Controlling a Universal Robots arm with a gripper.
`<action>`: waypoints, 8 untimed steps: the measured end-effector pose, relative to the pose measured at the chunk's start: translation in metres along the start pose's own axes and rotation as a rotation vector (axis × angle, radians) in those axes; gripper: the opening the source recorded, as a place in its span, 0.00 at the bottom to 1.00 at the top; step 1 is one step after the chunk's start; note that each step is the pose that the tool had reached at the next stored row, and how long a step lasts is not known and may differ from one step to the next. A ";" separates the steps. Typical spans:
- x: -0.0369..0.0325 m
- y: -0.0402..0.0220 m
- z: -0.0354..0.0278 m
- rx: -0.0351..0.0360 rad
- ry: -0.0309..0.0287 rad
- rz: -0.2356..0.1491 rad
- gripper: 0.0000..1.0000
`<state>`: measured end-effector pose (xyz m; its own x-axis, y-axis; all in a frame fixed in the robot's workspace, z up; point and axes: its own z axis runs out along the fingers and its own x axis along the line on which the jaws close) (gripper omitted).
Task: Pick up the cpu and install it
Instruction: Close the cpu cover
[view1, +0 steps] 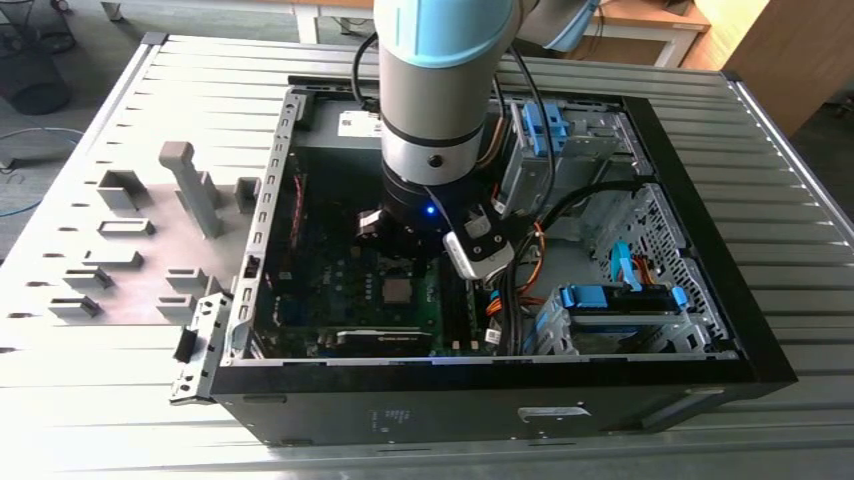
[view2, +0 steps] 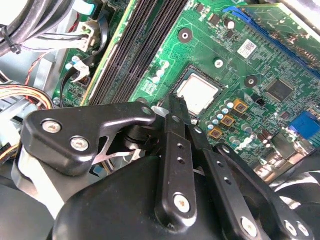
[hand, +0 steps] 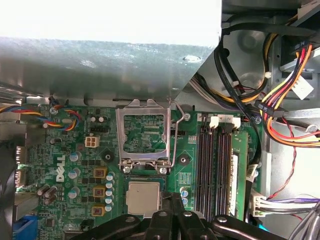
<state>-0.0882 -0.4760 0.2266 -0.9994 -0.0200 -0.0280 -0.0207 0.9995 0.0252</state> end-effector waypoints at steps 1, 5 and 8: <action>0.0000 0.0000 0.0000 0.0001 0.0000 0.000 0.11; 0.0000 0.0000 -0.0007 -0.0002 -0.0001 0.000 0.11; -0.0001 0.0000 -0.0009 0.0000 -0.0001 0.000 0.11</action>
<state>-0.0881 -0.4760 0.2276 -0.9994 -0.0200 -0.0281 -0.0207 0.9995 0.0252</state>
